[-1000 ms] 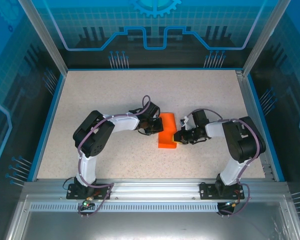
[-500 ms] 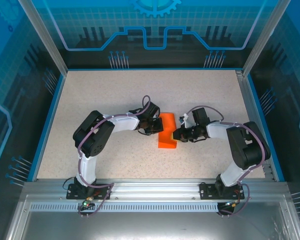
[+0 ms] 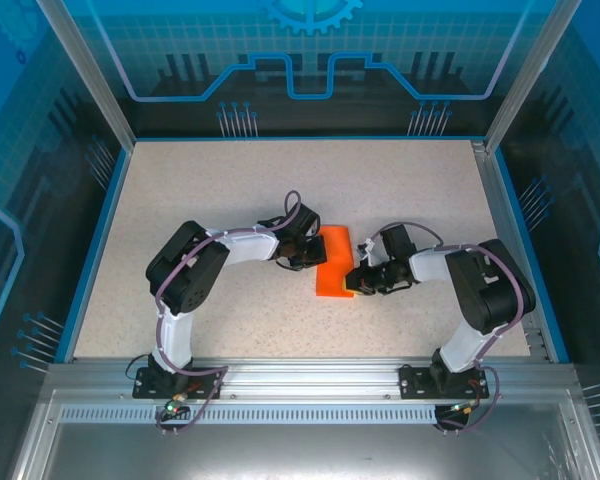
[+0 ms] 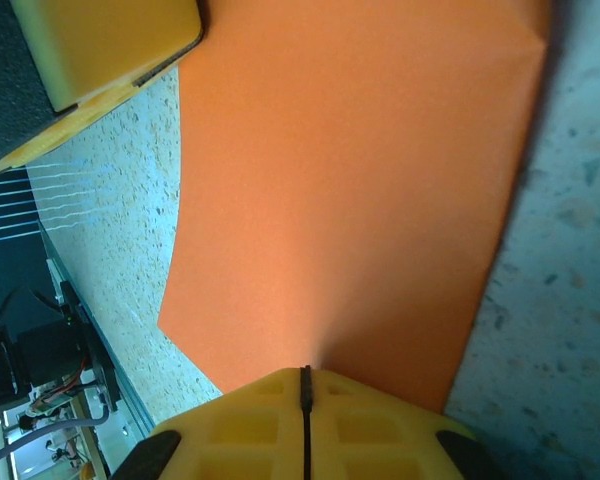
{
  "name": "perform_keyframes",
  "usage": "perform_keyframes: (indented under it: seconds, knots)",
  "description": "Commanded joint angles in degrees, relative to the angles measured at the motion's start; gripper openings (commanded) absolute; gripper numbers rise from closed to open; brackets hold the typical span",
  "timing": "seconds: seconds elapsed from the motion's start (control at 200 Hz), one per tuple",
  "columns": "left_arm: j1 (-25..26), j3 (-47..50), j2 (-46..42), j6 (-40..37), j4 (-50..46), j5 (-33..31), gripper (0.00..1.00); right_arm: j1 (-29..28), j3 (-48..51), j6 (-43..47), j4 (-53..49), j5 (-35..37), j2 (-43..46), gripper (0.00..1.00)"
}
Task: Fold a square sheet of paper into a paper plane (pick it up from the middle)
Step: Fold the square sheet of paper in half at the center of the table.
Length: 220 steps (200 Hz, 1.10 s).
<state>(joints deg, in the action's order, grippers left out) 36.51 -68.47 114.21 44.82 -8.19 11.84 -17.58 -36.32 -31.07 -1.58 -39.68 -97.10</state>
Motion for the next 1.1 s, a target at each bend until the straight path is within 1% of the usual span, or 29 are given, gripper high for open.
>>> perform_keyframes:
  seconds: [0.0, 0.12, 0.205, 0.44, 0.505, 0.565, 0.68, 0.785, 0.885, 0.965, 1.095]
  knots:
    - [0.5, 1.3, 0.8, -1.3, -3.3, -0.6, 0.0, -0.7, 1.1, -0.4, 0.7, 1.1, -0.2, 0.07]
    - [0.5, 1.3, 0.8, -1.3, -3.4, -0.7, 0.0, -0.6, 2.1, -1.2, 2.4, -1.1, 2.7, 0.08]
    - [0.4, 1.2, 0.9, -1.3, -3.4, -0.7, 0.0, -0.8, 3.5, -2.3, 4.7, -2.3, 3.1, 0.08]
    - [0.4, 1.1, 0.8, -1.6, -3.8, -0.9, 0.0, -0.8, 7.6, -3.3, 8.3, -1.0, 1.4, 0.08]
    - [0.5, 1.2, 0.7, -1.6, -3.9, -1.0, 0.0, -0.8, 8.4, -3.4, 8.6, 0.0, 1.8, 0.07]
    - [0.5, 1.3, 0.8, -1.4, -3.6, -0.9, 0.0, -0.8, 8.7, -3.6, 9.5, -0.4, 2.4, 0.07]
    - [0.4, 1.2, 0.9, -1.5, -3.7, -0.9, 0.0, -0.9, 7.8, -3.4, 8.0, -1.0, 4.8, 0.07]
    - [0.4, 1.3, 0.9, -1.6, -3.8, -0.8, 0.0, -1.0, 6.7, -2.1, 4.1, 0.3, 6.4, 0.08]
    - [0.5, 1.6, 1.1, -1.5, -3.6, -1.0, 0.0, -1.7, 6.7, -1.7, 2.6, 1.3, 6.5, 0.08]
    - [0.4, 1.7, 1.2, -1.4, -3.3, -0.8, 0.0, -1.9, 6.7, -0.8, 0.5, 4.3, 5.6, 0.09]
    - [0.5, 1.6, 1.4, -1.2, -3.2, -0.5, 0.0, -2.1, 6.0, -1.8, -0.5, 5.6, 1.6, 0.08]
